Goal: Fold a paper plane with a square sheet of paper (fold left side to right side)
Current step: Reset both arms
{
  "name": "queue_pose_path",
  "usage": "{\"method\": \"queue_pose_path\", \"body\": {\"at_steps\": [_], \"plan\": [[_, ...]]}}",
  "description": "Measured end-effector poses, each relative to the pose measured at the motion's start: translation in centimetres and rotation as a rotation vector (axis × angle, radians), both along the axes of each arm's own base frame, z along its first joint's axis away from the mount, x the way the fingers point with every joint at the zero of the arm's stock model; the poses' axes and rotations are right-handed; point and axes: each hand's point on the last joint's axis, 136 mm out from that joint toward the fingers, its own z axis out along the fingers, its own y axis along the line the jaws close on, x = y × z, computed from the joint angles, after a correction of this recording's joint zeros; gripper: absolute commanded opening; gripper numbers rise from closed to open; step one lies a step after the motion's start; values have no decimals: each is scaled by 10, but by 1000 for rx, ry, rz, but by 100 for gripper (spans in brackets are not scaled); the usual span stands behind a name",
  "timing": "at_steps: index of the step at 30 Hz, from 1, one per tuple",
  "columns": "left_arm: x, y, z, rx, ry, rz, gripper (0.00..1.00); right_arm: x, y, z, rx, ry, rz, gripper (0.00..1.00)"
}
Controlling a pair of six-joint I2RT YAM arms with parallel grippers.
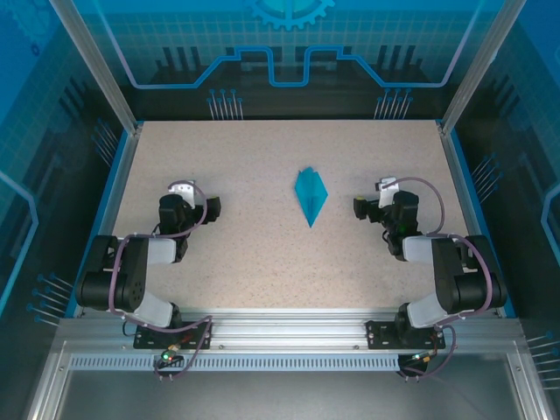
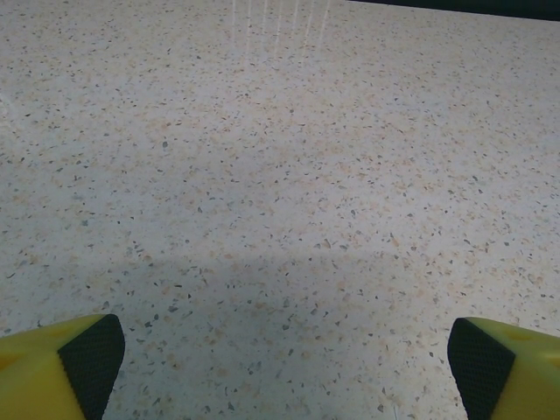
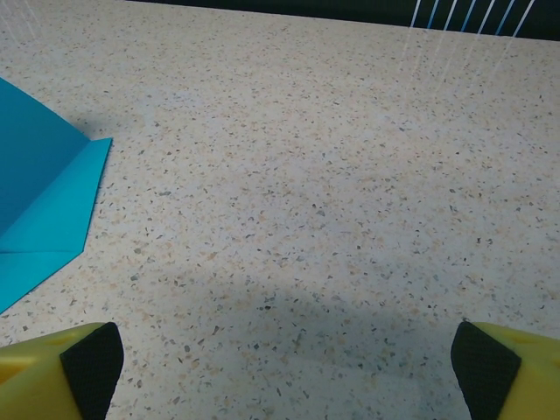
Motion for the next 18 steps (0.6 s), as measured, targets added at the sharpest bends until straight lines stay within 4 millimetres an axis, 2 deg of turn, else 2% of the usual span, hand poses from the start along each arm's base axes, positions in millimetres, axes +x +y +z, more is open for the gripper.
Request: {"method": "queue_pose_path", "body": {"at_steps": [18], "plan": [[0, -1, 0, -2, 0, -4, 99, 0, 1, 1, -8, -5, 4, 100]]}}
